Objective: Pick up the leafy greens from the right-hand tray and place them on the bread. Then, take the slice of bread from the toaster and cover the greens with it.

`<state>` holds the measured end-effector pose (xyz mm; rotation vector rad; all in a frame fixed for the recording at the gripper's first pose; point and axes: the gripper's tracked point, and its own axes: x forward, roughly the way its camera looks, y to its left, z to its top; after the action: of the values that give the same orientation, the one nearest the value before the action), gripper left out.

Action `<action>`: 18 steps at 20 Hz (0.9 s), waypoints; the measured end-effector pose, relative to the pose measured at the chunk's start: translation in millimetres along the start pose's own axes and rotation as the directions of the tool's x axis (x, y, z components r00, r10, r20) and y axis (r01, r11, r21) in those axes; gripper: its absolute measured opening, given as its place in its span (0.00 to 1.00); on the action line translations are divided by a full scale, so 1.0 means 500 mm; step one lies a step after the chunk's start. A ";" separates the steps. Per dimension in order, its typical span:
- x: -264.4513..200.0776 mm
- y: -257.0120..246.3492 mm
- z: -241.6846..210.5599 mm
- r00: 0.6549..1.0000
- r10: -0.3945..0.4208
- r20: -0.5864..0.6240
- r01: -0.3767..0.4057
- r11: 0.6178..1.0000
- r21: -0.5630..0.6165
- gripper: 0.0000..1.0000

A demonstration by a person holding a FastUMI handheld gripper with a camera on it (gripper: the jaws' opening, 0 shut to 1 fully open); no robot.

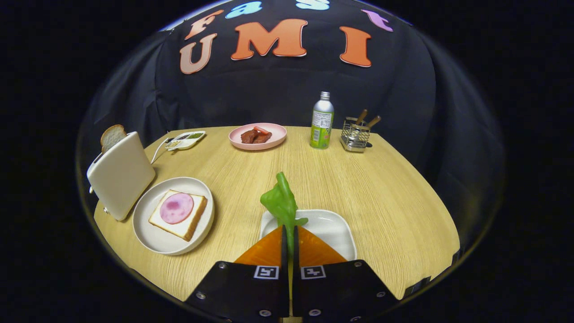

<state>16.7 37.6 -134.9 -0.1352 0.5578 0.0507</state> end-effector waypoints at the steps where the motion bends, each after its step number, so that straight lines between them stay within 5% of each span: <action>1: -0.005 0.014 0.012 1.000 0.010 0.010 -0.010 1.000 -0.007 0.03; 18: -0.017 0.304 0.070 0.982 0.187 0.020 -0.183 0.975 -0.125 0.03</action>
<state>14.9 192.8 -118.3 -0.2014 0.5344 0.2685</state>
